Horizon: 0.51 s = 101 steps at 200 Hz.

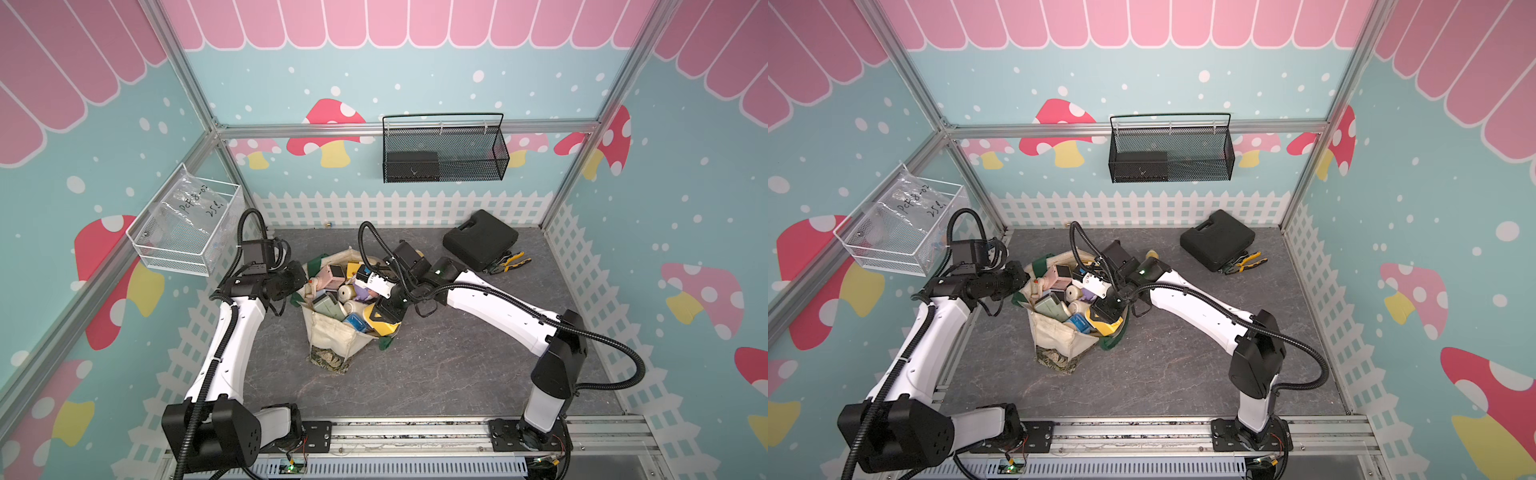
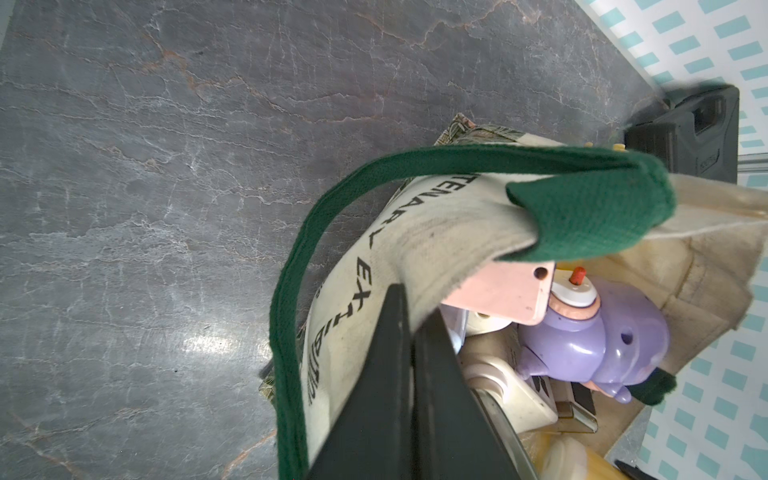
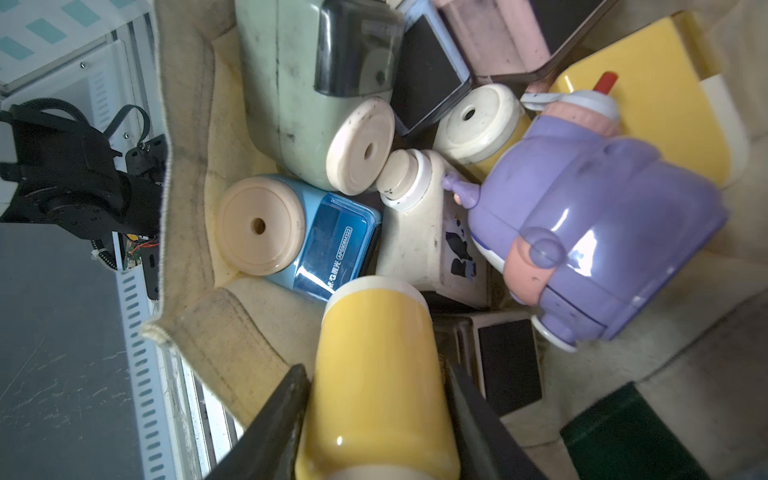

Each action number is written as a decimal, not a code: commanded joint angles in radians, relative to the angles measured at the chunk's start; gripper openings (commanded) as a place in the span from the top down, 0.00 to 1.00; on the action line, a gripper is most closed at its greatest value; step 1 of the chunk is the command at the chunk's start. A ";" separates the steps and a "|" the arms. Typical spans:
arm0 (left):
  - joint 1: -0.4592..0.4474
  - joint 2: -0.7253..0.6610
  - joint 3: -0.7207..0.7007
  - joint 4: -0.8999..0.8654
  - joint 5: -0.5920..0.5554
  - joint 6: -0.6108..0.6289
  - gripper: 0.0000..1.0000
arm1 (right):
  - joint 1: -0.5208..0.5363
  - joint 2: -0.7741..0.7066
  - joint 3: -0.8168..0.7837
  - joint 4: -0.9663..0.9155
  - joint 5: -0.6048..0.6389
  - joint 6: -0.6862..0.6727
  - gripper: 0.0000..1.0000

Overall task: Take out the pencil sharpeners from the tote bags
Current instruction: Pick up the pencil sharpener from the canvas bag.

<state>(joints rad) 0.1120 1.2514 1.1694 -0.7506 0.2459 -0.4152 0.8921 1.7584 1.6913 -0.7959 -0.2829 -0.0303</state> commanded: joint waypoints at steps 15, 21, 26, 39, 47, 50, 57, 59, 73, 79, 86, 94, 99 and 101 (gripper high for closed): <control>0.005 -0.007 0.025 0.014 -0.016 0.003 1.00 | -0.013 -0.160 -0.085 0.167 0.101 0.028 0.68; 0.005 -0.007 0.026 0.013 -0.017 0.003 1.00 | -0.020 -0.180 -0.106 0.191 0.112 0.037 0.68; 0.005 -0.007 0.027 0.014 -0.017 0.003 1.00 | -0.027 -0.199 -0.123 0.213 0.121 0.043 0.69; 0.005 -0.007 0.025 0.013 -0.016 0.003 1.00 | -0.051 -0.246 -0.174 0.267 0.143 0.063 0.69; 0.006 -0.007 0.025 0.014 -0.016 0.002 1.00 | -0.070 -0.275 -0.206 0.301 0.162 0.080 0.70; 0.005 -0.008 0.025 0.014 -0.016 0.003 1.00 | -0.079 -0.286 -0.219 0.311 0.168 0.085 0.70; 0.005 -0.007 0.026 0.014 -0.017 0.003 1.00 | -0.103 -0.311 -0.252 0.341 0.179 0.102 0.70; 0.005 -0.007 0.027 0.015 -0.016 0.001 1.00 | -0.109 -0.319 -0.261 0.351 0.182 0.105 0.70; 0.005 -0.009 0.026 0.014 -0.016 0.002 1.00 | -0.175 -0.371 -0.341 0.419 0.182 0.154 0.70; 0.005 -0.009 0.026 0.014 -0.016 0.002 1.00 | -0.206 -0.396 -0.378 0.453 0.181 0.177 0.70; 0.005 -0.009 0.026 0.014 -0.016 0.003 1.00 | -0.240 -0.423 -0.431 0.497 0.186 0.196 0.70; 0.005 -0.009 0.026 0.014 -0.015 0.003 1.00 | -0.267 -0.452 -0.493 0.547 0.217 0.210 0.70; 0.005 -0.009 0.026 0.014 -0.016 0.002 1.00 | -0.281 -0.466 -0.529 0.576 0.248 0.219 0.70; 0.006 -0.009 0.026 0.014 -0.015 0.002 1.00 | -0.287 -0.470 -0.544 0.586 0.261 0.223 0.70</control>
<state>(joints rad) 0.1120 1.2514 1.1694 -0.7506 0.2432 -0.4152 0.6670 1.3529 1.2743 -0.3950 -0.1158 0.1120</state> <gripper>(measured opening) 0.044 0.505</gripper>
